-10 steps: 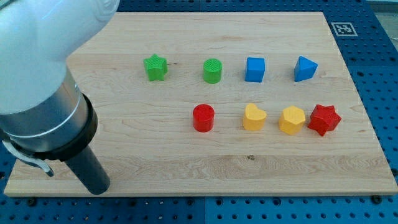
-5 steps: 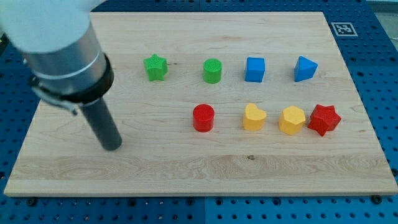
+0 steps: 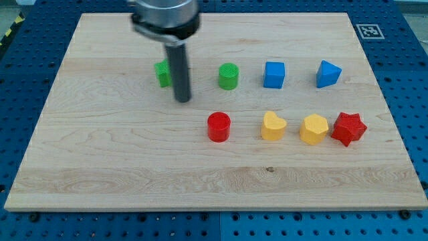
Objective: Place the red circle at the bottom center of the board
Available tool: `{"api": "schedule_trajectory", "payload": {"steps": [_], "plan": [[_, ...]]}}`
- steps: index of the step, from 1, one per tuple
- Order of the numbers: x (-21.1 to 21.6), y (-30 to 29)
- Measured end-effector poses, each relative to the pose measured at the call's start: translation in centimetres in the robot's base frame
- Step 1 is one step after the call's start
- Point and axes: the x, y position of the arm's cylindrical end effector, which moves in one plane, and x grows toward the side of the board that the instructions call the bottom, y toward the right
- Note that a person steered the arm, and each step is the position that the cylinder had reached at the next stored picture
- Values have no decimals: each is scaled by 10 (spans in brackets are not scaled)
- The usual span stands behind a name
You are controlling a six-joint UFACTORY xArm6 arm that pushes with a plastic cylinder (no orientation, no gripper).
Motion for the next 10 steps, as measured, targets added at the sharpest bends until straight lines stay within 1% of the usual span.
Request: {"api": "schedule_trajectory", "payload": {"steps": [1, 3, 6, 7, 8, 9, 10], "plan": [[-5, 43], [0, 55], [43, 79], [57, 70], [53, 60], [36, 60], [34, 37]]}}
